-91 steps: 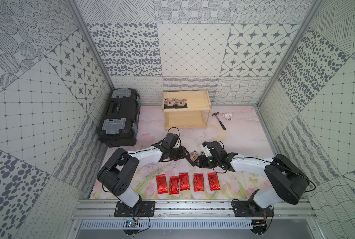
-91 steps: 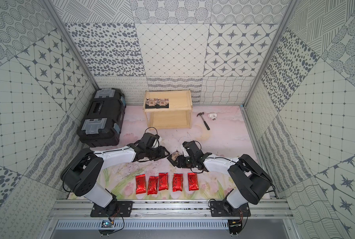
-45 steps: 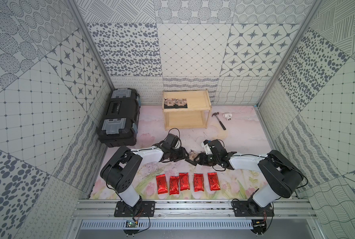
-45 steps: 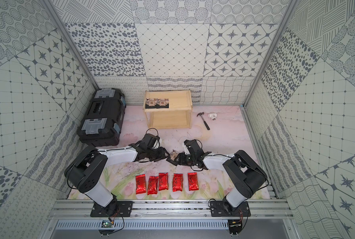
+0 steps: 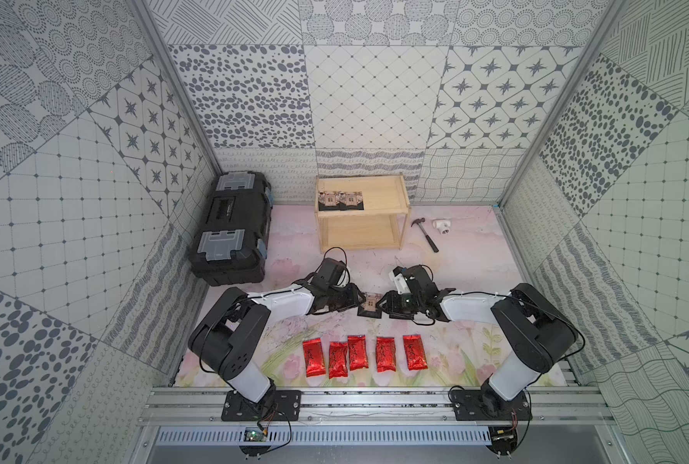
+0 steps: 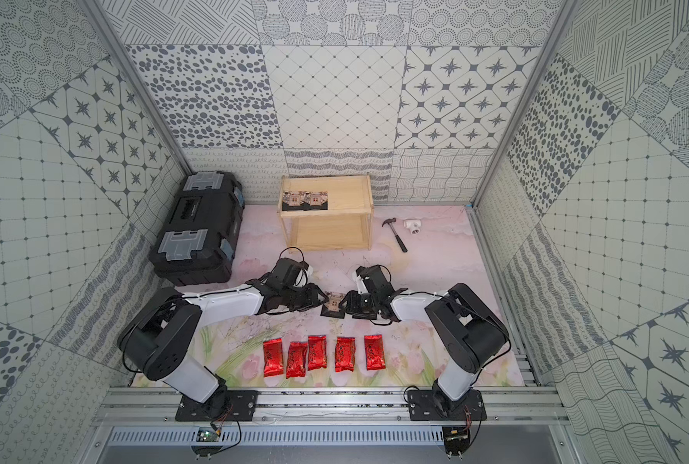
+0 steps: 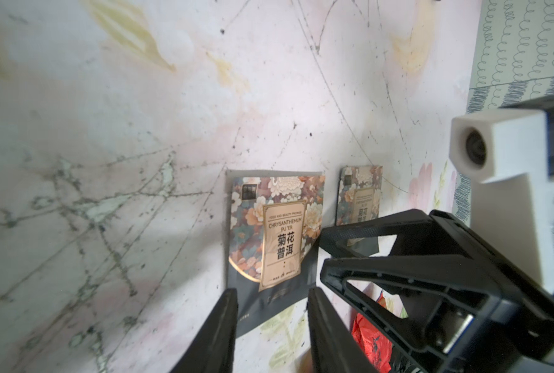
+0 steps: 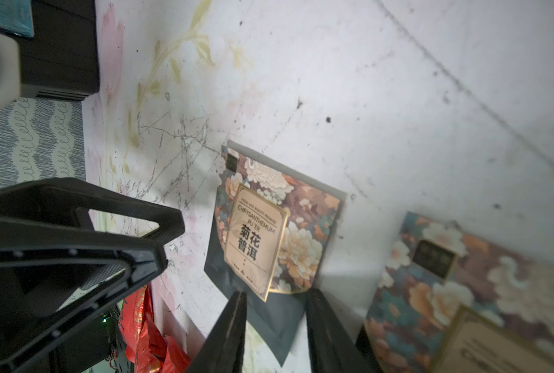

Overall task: Place the tea bags on the shelf by color
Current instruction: Pick up the tea bag from the center of the board.

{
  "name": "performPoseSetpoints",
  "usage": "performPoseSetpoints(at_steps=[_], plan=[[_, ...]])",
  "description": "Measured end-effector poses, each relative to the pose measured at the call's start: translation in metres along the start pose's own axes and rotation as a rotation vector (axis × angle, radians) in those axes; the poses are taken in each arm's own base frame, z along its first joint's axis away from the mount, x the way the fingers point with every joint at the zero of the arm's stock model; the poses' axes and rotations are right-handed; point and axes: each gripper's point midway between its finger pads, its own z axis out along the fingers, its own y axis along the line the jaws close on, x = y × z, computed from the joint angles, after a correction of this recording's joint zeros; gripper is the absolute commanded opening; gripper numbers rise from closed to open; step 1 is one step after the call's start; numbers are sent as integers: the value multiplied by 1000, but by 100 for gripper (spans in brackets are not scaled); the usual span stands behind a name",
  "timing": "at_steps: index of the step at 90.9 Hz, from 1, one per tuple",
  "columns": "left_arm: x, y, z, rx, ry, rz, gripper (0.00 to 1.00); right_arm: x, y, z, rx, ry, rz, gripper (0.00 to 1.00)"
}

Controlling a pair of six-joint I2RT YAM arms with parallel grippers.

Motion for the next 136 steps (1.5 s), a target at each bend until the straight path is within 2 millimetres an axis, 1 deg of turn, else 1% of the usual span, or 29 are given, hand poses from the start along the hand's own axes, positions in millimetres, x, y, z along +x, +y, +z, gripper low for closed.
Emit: performPoseSetpoints(at_steps=[15, 33, 58, 68, 75, 89, 102, 111, 117, 129, 136], plan=[[-4, -2, 5, 14, -13, 12, 38, -7, -2, -2, -8, -19, 10, 31], [-2, -2, 17, 25, -8, 25, 38, -13, -2, -4, -23, -36, 18, 31], [-4, -2, 22, 37, -19, 34, 37, -13, -1, -3, -39, -34, 33, 31], [0, 2, 23, 31, -13, 30, 37, -12, -1, -1, -48, -31, 46, 31], [4, 6, 24, 28, -10, 29, 37, -11, -2, -1, -51, -30, 64, 31], [4, 6, 23, 40, -23, 36, 37, -9, -4, -1, -66, -32, 110, 31], [5, 6, 23, 49, -33, 42, 37, -7, -3, 3, -95, -23, 153, 31], [5, 6, 23, 54, -37, 44, 37, -9, 2, 6, -132, -23, 175, 26], [5, 6, 23, 56, -40, 46, 37, -10, 4, 9, -156, -20, 191, 19], [5, 7, 21, 56, -45, 47, 38, -11, 9, 11, -185, -16, 211, 1], [6, 6, 17, 51, -48, 47, 40, -14, 12, 10, -203, -21, 213, 0]])
